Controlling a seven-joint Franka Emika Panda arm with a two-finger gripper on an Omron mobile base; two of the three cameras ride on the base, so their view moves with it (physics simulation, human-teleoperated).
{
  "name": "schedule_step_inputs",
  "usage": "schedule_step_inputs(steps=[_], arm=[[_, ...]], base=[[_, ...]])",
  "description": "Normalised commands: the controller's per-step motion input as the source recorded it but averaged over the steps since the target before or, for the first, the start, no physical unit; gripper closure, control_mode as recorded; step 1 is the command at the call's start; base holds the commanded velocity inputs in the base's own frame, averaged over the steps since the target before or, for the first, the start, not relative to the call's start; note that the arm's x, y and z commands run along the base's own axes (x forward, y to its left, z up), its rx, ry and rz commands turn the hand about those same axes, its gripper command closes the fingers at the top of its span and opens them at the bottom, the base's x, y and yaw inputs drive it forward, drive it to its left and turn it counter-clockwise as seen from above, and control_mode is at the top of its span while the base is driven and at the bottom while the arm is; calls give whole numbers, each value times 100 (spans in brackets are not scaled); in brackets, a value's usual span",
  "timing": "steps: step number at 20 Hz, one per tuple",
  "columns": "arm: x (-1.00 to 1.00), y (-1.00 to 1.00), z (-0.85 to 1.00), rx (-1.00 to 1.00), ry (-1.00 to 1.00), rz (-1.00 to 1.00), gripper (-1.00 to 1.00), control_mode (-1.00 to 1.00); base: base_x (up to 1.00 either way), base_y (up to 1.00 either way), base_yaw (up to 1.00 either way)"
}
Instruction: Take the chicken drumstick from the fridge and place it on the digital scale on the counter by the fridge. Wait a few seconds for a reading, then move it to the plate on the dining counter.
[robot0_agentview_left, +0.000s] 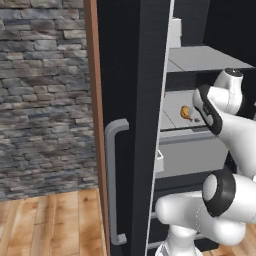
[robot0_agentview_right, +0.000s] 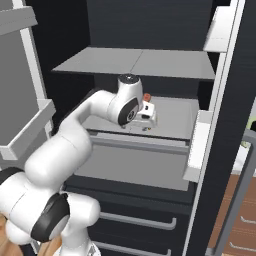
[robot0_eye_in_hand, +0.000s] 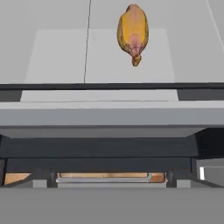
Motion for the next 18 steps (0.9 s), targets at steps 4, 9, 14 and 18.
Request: schedule_step_inputs(steps=[4, 9, 14, 18], arm=[[97, -6, -17, 0, 0, 0, -100, -100], [98, -3, -22, 2, 0, 0, -100, -100], [49, -5, -18, 0, 2, 0, -100, -100], [8, -24, -15, 0, 1, 0, -100, -100]], base=[[0, 0, 0], [0, 0, 0], [0, 0, 0], [0, 0, 0]])
